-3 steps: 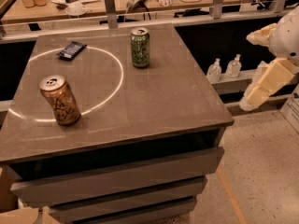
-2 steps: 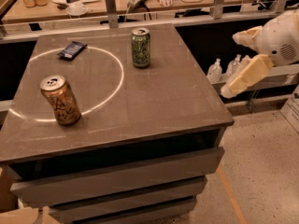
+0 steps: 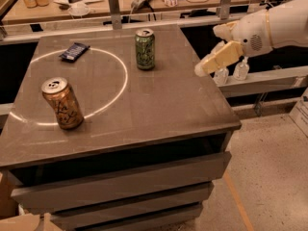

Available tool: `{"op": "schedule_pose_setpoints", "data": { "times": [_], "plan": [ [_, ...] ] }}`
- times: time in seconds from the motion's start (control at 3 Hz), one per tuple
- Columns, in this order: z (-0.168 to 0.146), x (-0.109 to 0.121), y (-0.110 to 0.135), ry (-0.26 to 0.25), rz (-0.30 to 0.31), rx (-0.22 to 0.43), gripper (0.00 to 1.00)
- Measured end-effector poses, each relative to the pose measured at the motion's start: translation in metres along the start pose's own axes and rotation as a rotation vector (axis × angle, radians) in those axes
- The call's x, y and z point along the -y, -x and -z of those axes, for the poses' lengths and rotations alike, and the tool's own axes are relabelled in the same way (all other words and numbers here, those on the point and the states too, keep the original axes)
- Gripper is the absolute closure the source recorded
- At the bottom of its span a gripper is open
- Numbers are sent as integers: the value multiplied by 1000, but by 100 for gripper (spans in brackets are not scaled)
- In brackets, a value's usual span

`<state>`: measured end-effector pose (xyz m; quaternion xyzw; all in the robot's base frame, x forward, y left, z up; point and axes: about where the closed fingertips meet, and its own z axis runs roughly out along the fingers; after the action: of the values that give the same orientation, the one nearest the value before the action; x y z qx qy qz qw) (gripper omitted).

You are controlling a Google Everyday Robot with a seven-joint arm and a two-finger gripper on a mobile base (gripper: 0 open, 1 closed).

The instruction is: Move green can near orange can

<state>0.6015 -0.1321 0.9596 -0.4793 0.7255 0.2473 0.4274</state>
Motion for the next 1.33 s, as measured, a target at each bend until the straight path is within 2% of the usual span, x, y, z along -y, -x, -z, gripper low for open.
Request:
{"op": "schedule_pose_setpoints", "data": {
  "times": [0.33, 0.67, 1.0, 1.33],
  "plan": [
    [-4, 0, 3, 2, -1, -1, 0],
    [-10, 3, 3, -28, -22, 23, 0],
    [-38, 15, -10, -90, -88, 120, 0],
    [-64, 54, -17, -174, -119, 212, 0]
  ]
}}
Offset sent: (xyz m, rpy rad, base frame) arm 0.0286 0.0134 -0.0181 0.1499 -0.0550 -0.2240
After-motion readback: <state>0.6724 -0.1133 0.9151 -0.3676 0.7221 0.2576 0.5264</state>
